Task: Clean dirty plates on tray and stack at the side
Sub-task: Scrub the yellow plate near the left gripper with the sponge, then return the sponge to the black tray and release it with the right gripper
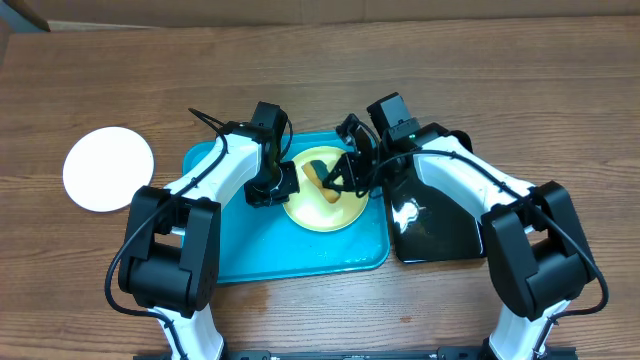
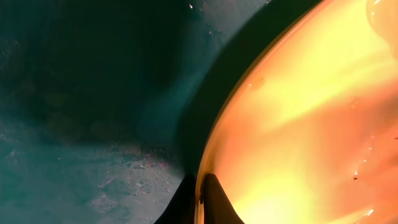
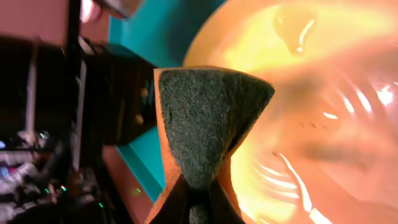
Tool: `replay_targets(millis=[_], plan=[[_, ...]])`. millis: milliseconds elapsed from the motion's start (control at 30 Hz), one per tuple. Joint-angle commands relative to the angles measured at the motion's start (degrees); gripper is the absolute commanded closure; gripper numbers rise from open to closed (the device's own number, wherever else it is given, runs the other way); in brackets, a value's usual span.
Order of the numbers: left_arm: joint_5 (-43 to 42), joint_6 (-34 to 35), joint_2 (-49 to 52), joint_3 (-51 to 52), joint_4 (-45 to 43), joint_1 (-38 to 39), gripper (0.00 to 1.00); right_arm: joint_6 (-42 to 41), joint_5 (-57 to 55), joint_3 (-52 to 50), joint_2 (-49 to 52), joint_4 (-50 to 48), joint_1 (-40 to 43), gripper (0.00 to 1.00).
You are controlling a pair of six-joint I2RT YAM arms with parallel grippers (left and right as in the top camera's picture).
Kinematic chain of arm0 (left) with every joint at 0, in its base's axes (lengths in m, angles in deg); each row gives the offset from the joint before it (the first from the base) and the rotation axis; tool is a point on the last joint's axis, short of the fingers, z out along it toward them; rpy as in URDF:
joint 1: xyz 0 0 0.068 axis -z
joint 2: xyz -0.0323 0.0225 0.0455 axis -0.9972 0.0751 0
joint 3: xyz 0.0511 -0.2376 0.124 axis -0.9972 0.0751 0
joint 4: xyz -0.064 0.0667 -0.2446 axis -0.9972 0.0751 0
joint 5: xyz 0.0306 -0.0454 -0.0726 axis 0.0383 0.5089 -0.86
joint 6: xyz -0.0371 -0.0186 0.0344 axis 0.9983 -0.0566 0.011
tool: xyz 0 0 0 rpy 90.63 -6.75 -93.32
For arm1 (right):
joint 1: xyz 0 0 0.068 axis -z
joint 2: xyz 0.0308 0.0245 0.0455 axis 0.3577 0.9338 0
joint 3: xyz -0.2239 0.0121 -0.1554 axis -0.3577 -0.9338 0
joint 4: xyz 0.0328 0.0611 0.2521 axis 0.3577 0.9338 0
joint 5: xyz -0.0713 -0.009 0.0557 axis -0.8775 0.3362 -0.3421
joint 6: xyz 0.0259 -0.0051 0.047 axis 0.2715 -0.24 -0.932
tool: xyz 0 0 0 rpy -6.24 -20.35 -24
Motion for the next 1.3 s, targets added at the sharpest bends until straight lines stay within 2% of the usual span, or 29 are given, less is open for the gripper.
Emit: replay_targets(millis=[0, 367, 567, 833, 1100, 1267], plan=[[1.8, -1.5, 2.1, 1.6, 0.2, 0.9, 0.96, -9.0, 1.4, -1.5, 0.0, -2.5, -0.3, 0.96], [1.8, -1.5, 2.1, 1.6, 0.2, 0.9, 0.96, -11.4, 1.3, -7.1, 0.0, -9.3, -1.7, 0.96], [1.8, -1.5, 2.1, 1.6, 0.2, 0.9, 0.96, -12.8, -1.2, -7.4, 0.0, -7.8, -0.9, 0.96], [1.8, -1.5, 2.1, 1.6, 0.2, 0.9, 0.96, -17.2, -1.1, -7.3, -0.1, -5.8, 4.7, 0.96], [1.8, -1.5, 2.1, 1.6, 0.2, 0.9, 0.96, -15.0, 12.5, -4.0, -0.7, -6.8, 7.8, 0.96], [1.8, -1.6, 2.1, 1.6, 0.4, 0.9, 0.95, -14.0, 12.9, -3.4, -4.7, -5.0, 10.5, 0.96]])
